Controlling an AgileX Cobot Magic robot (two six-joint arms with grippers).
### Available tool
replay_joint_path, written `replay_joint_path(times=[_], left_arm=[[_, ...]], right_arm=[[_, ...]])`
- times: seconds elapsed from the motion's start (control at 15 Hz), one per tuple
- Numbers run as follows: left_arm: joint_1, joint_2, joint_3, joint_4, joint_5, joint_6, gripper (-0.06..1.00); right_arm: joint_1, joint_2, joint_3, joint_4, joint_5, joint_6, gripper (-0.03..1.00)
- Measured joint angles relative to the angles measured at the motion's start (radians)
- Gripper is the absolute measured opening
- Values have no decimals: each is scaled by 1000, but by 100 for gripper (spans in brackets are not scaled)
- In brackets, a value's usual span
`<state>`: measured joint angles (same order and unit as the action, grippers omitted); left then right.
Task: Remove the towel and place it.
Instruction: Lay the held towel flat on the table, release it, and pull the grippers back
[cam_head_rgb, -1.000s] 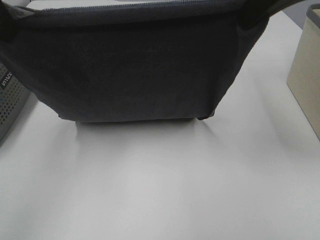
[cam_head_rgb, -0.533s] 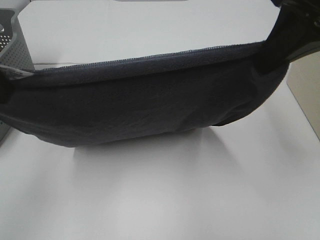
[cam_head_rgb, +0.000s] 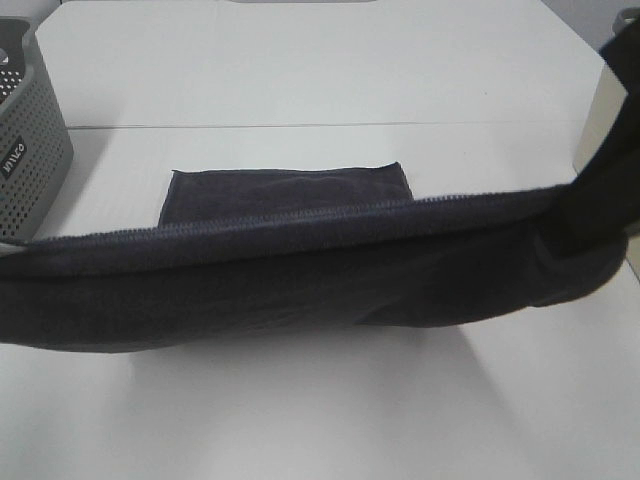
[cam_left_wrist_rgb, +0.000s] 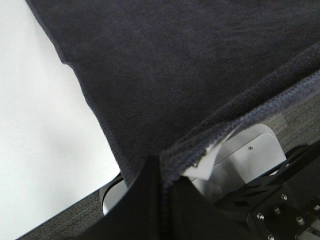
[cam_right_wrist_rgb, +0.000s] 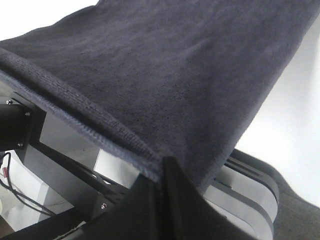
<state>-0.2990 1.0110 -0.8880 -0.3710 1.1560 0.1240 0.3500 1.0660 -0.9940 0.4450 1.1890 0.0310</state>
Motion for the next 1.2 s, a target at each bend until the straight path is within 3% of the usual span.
replay_joint_path(times=[0.27,0.8,1.2], left_arm=[[0,-22,100,-79,5,60,0],[0,68,158,-101,15,105,0],[3,259,158,-71,17,113,0]], right_arm=[[0,-67,153,4,-5,44,1],[-2,-34,250,15,-17,40,1],[-2,171,269,36,-90,-112,1]])
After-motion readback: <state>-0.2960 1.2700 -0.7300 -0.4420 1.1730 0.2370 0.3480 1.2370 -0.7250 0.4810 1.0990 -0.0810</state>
